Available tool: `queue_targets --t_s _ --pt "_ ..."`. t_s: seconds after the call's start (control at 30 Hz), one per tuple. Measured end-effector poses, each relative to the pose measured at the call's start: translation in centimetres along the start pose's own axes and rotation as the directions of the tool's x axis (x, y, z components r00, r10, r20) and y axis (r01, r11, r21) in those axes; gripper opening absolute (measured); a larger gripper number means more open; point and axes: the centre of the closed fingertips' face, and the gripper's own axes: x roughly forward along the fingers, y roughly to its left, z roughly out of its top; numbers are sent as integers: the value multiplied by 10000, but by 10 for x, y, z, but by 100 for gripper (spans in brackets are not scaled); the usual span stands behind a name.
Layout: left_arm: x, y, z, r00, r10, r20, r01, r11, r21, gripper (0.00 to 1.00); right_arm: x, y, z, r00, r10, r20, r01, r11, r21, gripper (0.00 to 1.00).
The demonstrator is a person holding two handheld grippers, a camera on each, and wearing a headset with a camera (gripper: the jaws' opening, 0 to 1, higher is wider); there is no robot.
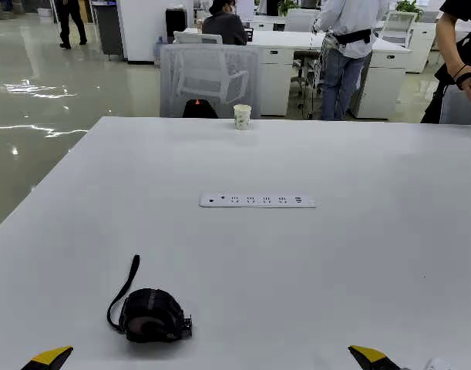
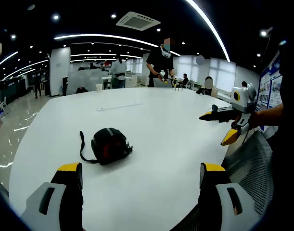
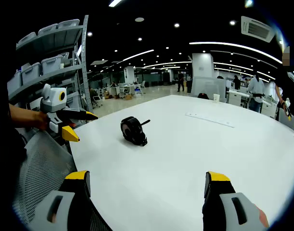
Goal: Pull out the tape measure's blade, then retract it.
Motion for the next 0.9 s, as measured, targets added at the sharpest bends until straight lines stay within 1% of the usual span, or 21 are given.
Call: queue_targets --t_s 0.43,0.9 --pt "-1 0 -2 10000 -20 -6 20 10000 0 99 -1 2 -3 9999 63 -99 -62 10000 41 99" --pt "-1 -1 0 10000 -42 30 42 10000 45 99 -1 -1 -1 10000 -21 -14 21 10000 -35 99"
